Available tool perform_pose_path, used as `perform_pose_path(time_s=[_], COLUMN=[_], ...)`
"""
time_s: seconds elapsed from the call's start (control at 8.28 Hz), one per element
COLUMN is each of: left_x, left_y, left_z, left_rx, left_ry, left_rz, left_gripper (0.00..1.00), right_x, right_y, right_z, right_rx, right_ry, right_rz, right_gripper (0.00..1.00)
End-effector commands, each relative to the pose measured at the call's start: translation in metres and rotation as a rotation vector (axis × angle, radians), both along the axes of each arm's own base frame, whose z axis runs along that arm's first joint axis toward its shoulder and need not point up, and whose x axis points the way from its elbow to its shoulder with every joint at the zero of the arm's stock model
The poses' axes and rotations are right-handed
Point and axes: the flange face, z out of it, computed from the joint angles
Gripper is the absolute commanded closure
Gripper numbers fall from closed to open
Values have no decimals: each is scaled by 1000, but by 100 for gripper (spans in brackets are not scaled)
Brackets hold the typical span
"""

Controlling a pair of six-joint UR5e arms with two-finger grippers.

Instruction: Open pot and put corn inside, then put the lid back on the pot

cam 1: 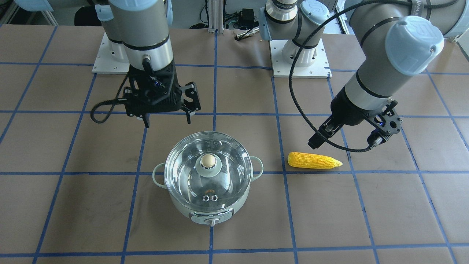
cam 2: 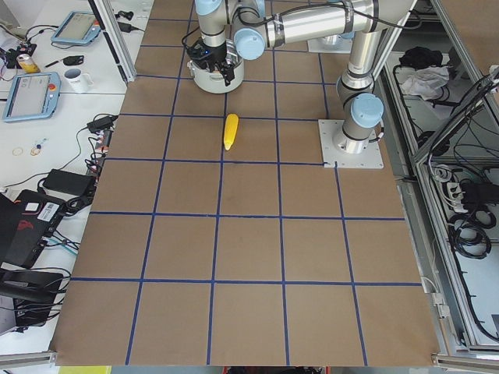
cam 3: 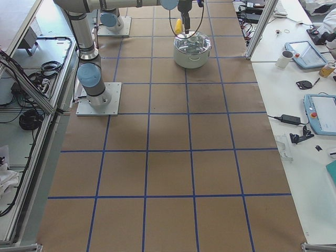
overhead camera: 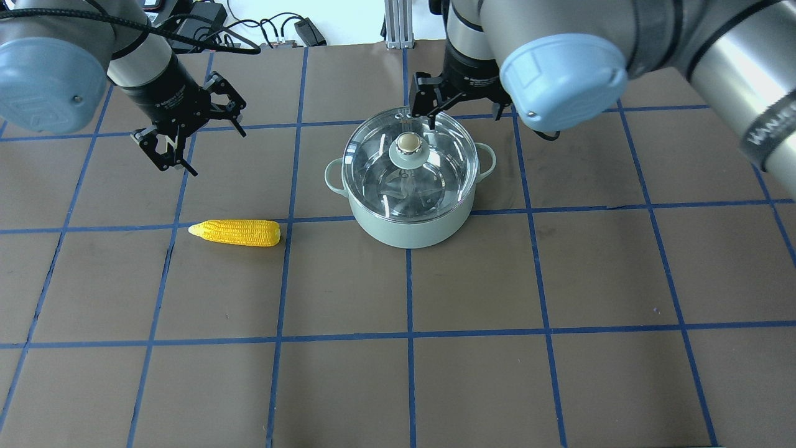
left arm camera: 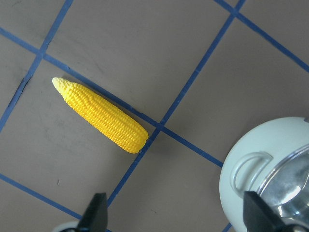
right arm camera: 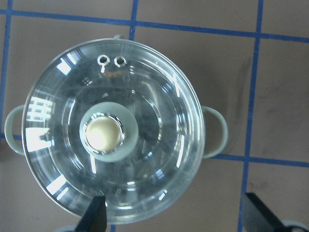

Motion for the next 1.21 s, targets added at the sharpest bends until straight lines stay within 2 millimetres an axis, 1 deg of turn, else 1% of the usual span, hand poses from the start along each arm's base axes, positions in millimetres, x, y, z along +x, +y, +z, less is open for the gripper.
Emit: perform_pose_path(time_s=[0.0,0.12,0.24,0.36,0.48,0.6,0.72,0.85,0.97,1.09], left_x=[28,35,37,38,40,40,40,40,40,40], left_y=[12,12,12,4,-2,-7,-10,-9,-7,-6], left_z=[-46,-51,-64,-79,-91,-102,-109,-113,-122,-132], left_rx=[111,129,155,142,149,167,170,176,187,172], left_ry=[-3,-62,-81,-85,-92,-106,-107,-115,-123,-124], left_rz=[255,349,358,359,425,575,633,713,775,789], left_gripper=[0,0,0,0,0,0,0,0,0,0], right_x=[75,81,81,80,77,77,77,78,78,78], right_y=[-52,-66,-69,-66,-63,-62,-62,-62,-62,-61], right_z=[-55,-79,-91,-105,-119,-122,-122,-122,-123,-122], right_rx=[-24,-37,-25,-3,-5,-14,-14,-9,-4,-4], right_ry=[-36,-41,-34,-18,-13,-19,-22,-30,-38,-41], right_rz=[-71,-79,-76,-74,-75,-79,-96,-104,-112,-136], right_gripper=[0,0,0,0,0,0,1,9,13,15])
